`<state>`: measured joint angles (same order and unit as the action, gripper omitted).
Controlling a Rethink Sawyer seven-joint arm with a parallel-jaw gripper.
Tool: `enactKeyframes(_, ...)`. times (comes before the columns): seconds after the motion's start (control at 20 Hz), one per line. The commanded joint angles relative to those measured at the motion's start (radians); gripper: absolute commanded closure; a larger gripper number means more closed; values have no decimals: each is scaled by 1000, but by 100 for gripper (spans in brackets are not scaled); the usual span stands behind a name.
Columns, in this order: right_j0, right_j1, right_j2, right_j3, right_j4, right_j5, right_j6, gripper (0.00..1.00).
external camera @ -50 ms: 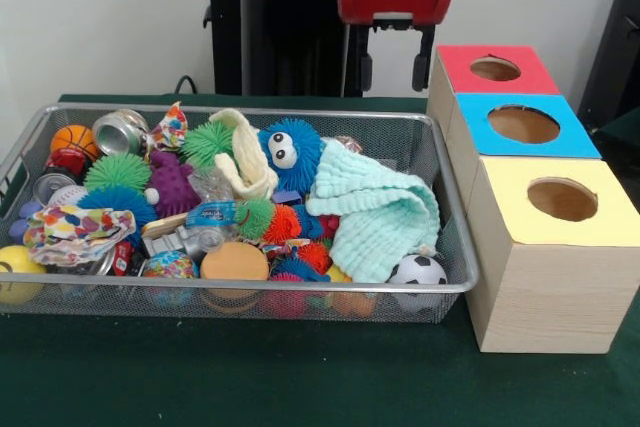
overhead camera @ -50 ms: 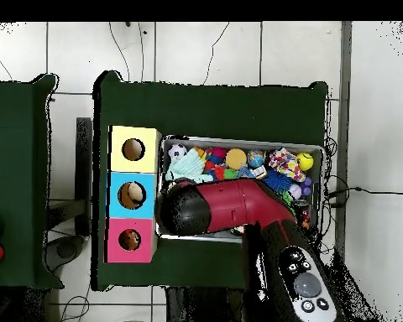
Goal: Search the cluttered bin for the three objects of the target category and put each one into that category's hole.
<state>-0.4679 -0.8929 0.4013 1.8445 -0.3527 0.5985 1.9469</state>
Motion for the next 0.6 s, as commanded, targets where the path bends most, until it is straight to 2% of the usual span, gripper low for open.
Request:
enactKeyframes(0.05, -105, -20, 96, -12, 8, 137, -216, 0)
enactKeyframes(0.2, -150, -31, 123, -25, 9, 174, -249, 0)
enactKeyframes(0.6, -253, 7, 185, -85, -19, 236, -293, 0)
